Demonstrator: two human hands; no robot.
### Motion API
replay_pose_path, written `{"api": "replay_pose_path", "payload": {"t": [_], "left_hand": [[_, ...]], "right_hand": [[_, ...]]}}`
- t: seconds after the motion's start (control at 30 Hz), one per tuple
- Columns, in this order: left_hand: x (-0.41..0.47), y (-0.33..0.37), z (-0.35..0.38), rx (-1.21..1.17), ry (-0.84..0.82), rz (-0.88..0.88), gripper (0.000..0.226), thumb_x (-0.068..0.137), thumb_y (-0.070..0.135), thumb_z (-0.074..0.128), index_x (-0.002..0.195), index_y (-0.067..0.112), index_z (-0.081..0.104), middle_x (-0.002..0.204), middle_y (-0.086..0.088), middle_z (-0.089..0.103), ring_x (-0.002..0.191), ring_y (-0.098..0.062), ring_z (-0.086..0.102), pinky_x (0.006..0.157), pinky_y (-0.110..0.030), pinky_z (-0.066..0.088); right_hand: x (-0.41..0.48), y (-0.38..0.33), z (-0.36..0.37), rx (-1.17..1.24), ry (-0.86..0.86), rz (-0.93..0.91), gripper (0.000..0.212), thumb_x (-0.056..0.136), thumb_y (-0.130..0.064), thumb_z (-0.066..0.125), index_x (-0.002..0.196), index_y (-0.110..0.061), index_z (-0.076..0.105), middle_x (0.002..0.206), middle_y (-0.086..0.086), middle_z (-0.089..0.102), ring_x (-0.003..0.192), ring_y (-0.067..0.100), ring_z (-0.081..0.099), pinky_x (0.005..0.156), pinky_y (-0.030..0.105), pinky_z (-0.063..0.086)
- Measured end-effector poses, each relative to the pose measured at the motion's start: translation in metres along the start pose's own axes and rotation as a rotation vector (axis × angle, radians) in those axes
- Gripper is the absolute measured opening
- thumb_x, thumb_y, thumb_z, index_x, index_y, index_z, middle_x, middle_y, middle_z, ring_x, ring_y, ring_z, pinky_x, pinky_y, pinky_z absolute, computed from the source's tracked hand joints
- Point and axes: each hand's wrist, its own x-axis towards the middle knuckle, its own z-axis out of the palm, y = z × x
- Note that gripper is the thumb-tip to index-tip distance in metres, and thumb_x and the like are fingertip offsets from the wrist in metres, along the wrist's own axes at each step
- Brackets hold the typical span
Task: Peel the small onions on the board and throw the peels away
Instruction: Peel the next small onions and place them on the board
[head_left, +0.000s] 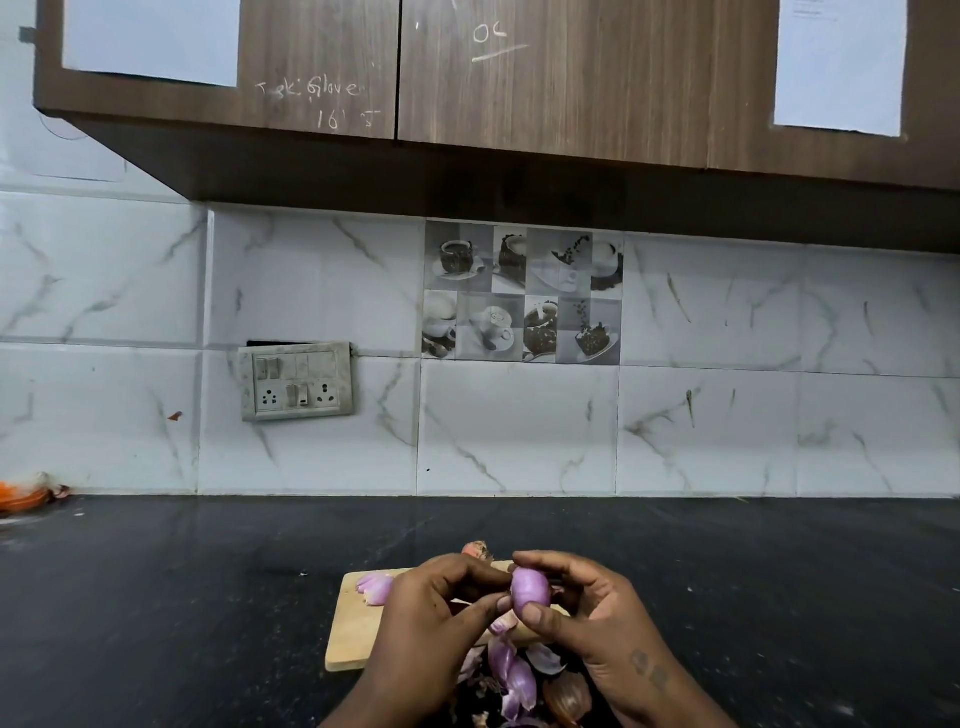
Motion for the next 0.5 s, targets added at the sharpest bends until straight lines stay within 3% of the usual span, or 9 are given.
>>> {"api": "replay_pose_path", "payload": {"t": [0.1,0.23,0.4,0.5], "left_hand": [[0.0009,-0.0024,-0.0009,-0.031,-0.038,0.003,0.022,0.082,0.001,0.082,0.082,0.022,0.078,0.082,-0.006,0.077,0.079,-0.018,0.074,0.070,-0.031,0.058],[0.0020,-0.0060,-0.0029,-0.089,-0.085,0.009,0.013,0.084,0.007,0.081,0.086,0.018,0.075,0.081,-0.010,0.075,0.076,-0.021,0.072,0.073,-0.033,0.056],[0.0033,-0.0095,-0.0049,-0.146,-0.142,0.012,0.009,0.084,0.006,0.078,0.086,0.012,0.071,0.080,-0.013,0.072,0.075,-0.022,0.068,0.073,-0.035,0.055],[0.0041,-0.0097,-0.0058,-0.169,-0.176,0.015,0.008,0.085,0.006,0.077,0.087,0.009,0.070,0.079,-0.010,0.071,0.072,-0.021,0.065,0.072,-0.032,0.053]], "right_hand": [[-0.0007,-0.0035,0.0008,0.033,-0.010,0.015,0.053,0.065,-0.023,0.095,0.114,-0.015,0.077,0.117,0.017,0.075,0.109,0.040,0.072,0.098,0.068,0.051],[-0.0031,-0.0060,0.0007,0.124,-0.042,0.058,0.048,0.068,-0.014,0.089,0.114,-0.013,0.077,0.117,0.021,0.075,0.113,0.043,0.070,0.101,0.060,0.053],[-0.0036,-0.0096,0.0023,0.136,-0.076,0.071,0.059,0.065,-0.027,0.096,0.119,-0.012,0.075,0.120,0.023,0.073,0.117,0.047,0.066,0.101,0.056,0.054],[-0.0030,-0.0073,0.0016,0.141,-0.096,0.066,0.057,0.068,-0.024,0.094,0.120,-0.011,0.075,0.122,0.023,0.072,0.119,0.047,0.064,0.105,0.058,0.050]]}}
